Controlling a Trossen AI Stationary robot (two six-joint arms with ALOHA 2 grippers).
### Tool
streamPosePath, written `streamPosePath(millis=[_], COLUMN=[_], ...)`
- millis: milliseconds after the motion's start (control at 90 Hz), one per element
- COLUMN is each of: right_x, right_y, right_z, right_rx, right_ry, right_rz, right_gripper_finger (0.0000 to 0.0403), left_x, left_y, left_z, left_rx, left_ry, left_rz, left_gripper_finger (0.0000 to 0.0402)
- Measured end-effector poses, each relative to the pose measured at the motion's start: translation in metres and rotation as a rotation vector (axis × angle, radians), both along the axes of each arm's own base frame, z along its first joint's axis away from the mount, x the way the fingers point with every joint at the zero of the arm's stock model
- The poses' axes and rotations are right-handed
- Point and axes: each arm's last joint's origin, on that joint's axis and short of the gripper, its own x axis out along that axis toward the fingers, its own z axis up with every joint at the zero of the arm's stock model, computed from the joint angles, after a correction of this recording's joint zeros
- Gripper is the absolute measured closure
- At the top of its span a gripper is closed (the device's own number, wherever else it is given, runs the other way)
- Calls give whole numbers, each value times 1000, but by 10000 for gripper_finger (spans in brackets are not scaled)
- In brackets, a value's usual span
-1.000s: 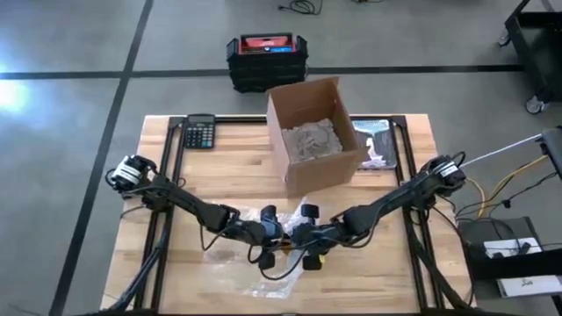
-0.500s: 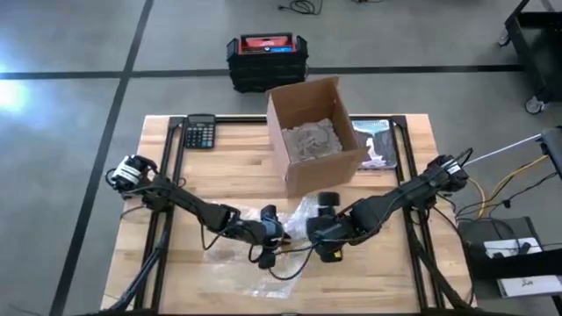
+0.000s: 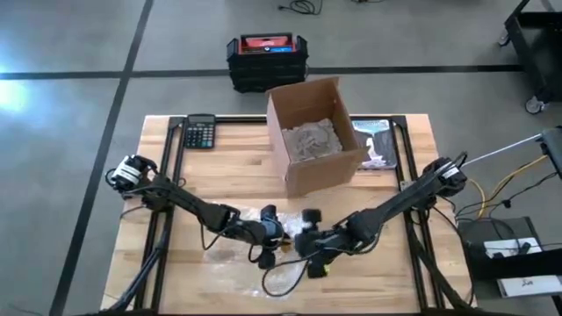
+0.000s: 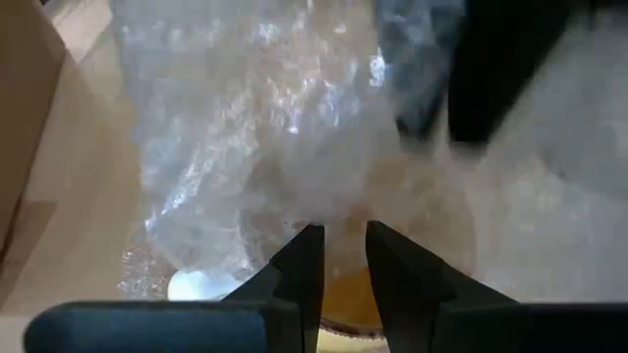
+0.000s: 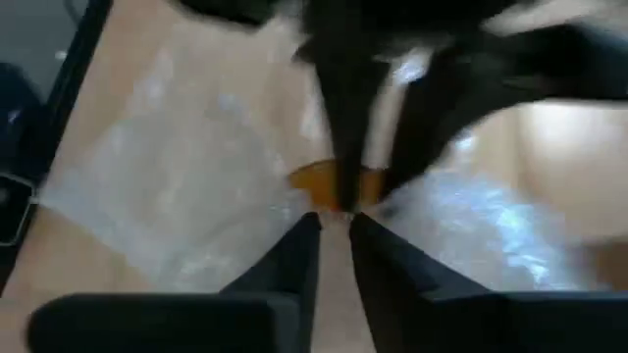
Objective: Wrap mug
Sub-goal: Wrap the yellow cup in bubble wrap
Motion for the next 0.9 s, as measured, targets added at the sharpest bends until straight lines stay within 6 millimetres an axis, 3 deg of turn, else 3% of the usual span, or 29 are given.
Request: streamPosePath(millis=[144,389,478,656,900], right_x=[5,6,7,7,5], right_y=[2,1,0,0,-1], right_z=[-26,-30,-29,-29,-23], right_rx=[18,25,18,16,20], right_ry=[78,94,88,87,79], right_rz=[-10,-8,-3,-1,-7], right_gripper_finger=[396,397,401,401,400], left_x=[-2,-11,-11,-3,4], left_y=[0,-1,2,11,-5], left_z=[5,46,50,40,8], left_rx=[-39,-74,-11,76,-26], left_ry=[-5,-96,-124,-117,-3], left_rz=[11,-18,36,93,-42], left_gripper_finger=[335,335,335,335,355])
